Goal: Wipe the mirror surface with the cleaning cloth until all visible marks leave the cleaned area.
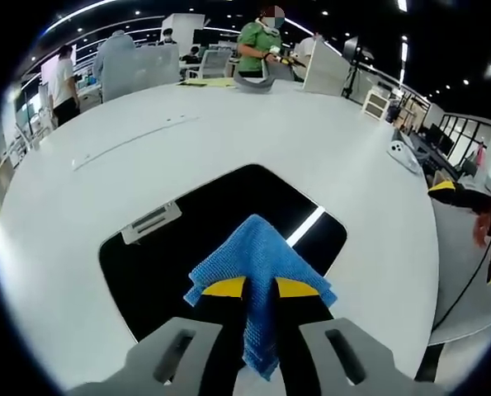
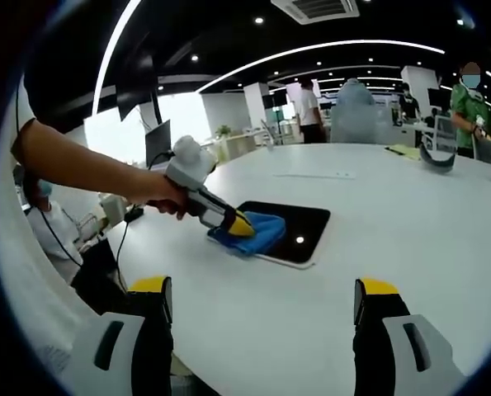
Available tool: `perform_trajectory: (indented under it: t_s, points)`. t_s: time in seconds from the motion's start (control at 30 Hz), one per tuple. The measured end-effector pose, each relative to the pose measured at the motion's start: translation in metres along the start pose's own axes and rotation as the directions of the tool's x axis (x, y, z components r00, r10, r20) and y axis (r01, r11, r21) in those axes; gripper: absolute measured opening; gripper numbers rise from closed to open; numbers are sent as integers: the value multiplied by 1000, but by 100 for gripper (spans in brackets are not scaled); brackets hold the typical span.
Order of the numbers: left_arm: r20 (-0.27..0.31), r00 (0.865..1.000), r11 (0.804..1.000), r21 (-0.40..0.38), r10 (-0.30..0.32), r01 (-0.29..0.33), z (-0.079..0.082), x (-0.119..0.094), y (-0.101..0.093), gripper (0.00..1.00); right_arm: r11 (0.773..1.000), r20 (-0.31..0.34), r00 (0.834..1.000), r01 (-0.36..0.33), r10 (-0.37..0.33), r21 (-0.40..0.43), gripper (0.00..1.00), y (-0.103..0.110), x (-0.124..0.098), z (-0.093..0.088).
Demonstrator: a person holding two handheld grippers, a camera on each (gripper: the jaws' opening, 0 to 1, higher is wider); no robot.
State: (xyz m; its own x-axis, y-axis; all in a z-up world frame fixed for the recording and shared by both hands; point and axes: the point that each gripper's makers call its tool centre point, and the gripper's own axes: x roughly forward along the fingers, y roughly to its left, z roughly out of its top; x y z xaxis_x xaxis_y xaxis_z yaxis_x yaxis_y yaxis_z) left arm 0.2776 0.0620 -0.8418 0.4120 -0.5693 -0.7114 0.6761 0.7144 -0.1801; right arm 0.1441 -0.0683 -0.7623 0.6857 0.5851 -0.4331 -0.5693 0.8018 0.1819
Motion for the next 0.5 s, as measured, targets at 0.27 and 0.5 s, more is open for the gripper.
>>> perform_trajectory:
  t_s: [0.27,0.5]
  points:
    - [8,1000,1000,-15,-11,11,3,4,-5,10,1000,7,1000,7,-7,-1,91,-3,0,4]
    - [10,1000,1000,-16,-20,20,6,7,-11,10,1000,10,1000,14,-14,1,91,-6,-1,4]
